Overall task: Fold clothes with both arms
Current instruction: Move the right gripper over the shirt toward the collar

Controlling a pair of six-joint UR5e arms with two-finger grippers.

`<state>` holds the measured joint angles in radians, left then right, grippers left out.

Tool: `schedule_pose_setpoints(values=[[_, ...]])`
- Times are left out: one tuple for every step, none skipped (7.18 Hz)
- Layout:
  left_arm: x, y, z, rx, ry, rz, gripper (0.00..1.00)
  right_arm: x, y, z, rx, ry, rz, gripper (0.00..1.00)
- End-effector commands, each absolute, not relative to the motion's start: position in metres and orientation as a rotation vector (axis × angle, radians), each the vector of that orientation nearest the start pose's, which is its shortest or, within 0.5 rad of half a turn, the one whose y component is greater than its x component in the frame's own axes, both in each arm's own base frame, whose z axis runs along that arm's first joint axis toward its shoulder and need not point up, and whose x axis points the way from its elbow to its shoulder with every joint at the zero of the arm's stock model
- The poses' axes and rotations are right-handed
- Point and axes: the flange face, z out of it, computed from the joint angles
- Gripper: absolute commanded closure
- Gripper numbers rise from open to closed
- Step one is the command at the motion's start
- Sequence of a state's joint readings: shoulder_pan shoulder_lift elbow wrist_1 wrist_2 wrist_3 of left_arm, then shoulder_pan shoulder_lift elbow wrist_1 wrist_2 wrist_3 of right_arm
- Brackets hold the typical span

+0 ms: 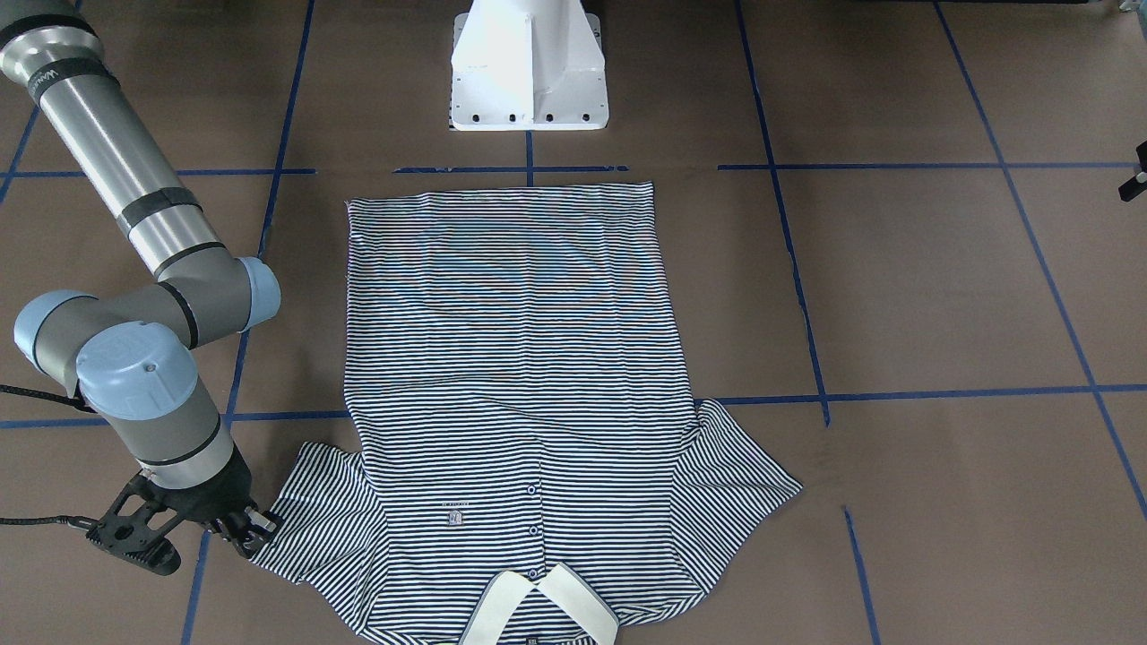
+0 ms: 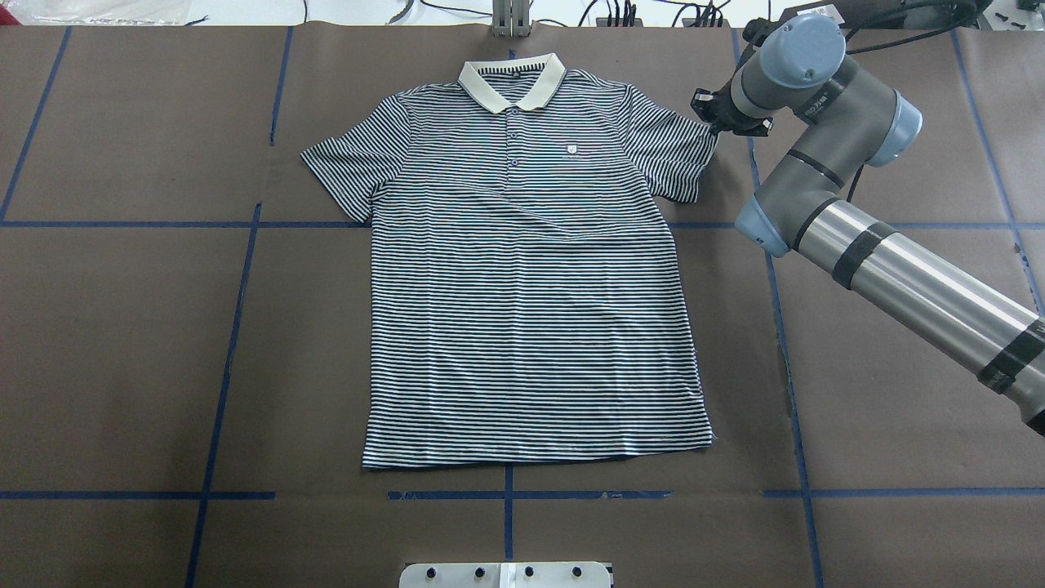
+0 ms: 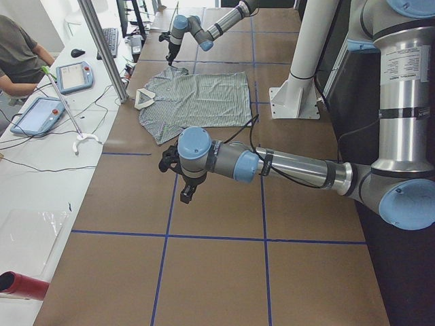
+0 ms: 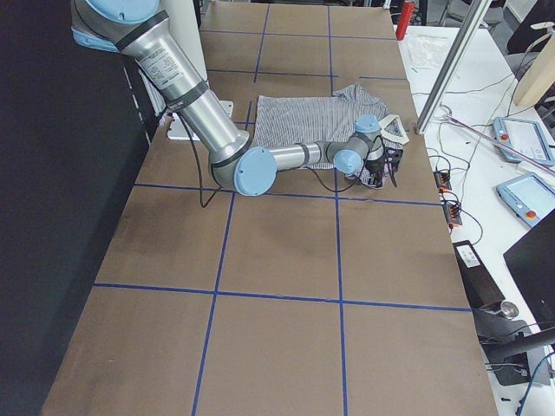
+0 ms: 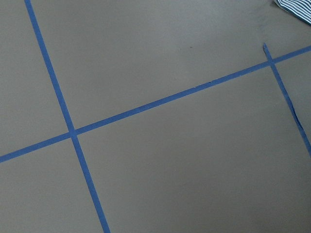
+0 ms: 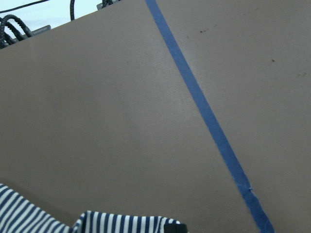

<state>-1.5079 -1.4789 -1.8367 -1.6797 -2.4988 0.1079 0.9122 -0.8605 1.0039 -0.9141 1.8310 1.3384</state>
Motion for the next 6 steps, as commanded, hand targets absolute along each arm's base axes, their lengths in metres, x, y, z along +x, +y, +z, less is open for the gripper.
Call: schedule_pose_setpoints(values=[[-0.025,-0.461,0.546,0.286,0.918,0.289,0.0,-0.419,-0.685,0.377,0.232,-0.862,0.513,1.0],[-0.025,-0.461,0.545,0.287,0.92,0.287,0.0,-0.437,-0.673,0.351,0.214,-0.88,0.525,1.0],[-0.025,-0.461,0.544,0.289,0.92,0.288,0.0,-0.464,-0.663,0.326,0.191,-0.91,0.545,1.0],[-0.025,-0.461,0.544,0.289,0.92,0.288,0.0,-0.485,-0.669,0.295,0.195,-0.885,0.586,1.0],[-0.025,-0.461,0.544,0.288,0.92,0.287,0.0,-0.509,-0.68,0.274,0.205,-0.855,0.597,1.0],[-0.025,-0.461,0.544,0.288,0.92,0.287,0.0,-0.516,-0.688,0.275,0.213,-0.832,0.607,1.0]])
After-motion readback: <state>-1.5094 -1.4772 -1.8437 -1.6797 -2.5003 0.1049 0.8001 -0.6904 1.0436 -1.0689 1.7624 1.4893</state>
